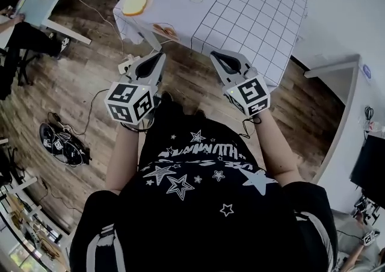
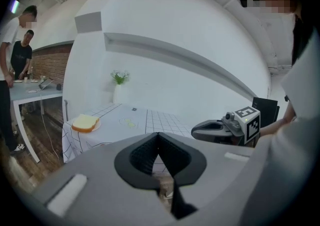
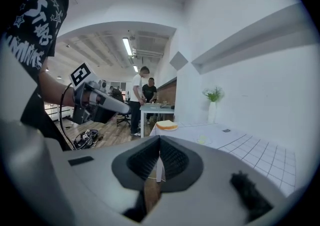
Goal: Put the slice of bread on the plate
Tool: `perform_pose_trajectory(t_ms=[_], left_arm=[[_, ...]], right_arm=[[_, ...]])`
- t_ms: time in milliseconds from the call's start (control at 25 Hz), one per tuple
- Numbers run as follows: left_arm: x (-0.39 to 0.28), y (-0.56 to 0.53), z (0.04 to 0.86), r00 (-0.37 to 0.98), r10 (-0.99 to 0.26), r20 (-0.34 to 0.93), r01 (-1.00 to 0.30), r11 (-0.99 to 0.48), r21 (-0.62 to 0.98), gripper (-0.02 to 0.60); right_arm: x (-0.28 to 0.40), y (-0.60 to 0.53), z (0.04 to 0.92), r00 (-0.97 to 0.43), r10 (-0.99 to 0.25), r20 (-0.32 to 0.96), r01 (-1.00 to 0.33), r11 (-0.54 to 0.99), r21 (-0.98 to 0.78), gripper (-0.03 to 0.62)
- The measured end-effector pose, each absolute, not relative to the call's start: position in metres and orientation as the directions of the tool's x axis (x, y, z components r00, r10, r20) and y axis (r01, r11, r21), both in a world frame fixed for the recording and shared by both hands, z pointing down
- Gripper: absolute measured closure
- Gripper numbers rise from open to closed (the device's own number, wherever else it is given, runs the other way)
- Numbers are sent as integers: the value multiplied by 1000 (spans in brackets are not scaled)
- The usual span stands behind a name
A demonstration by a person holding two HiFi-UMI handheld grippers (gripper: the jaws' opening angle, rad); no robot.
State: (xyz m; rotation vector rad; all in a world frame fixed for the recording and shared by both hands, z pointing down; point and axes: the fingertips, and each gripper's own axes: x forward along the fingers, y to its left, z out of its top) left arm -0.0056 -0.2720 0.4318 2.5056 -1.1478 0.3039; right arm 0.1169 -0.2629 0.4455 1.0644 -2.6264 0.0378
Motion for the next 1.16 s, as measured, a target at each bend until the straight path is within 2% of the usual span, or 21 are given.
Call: perform_pose_trajectory(t_ms=[240, 360, 720, 1160], left_arm=[[10, -246, 431, 659, -657, 367, -746, -631, 212, 574], [10, -248, 420, 664, -666, 340, -742, -641, 195, 574], [-40, -213, 411, 695, -642, 324, -715, -663, 222, 574], [-66, -164, 377, 714, -639, 287, -699, -676, 233, 574]], right_arm=[[132, -239, 437, -662, -704, 255, -716, 696, 63, 579], [130, -233, 435, -657, -707, 260, -716, 694, 79, 579], [67, -215, 412, -638, -721, 271, -726, 680, 99, 580], [38, -157, 379, -620, -735, 274, -743, 663, 94, 580]])
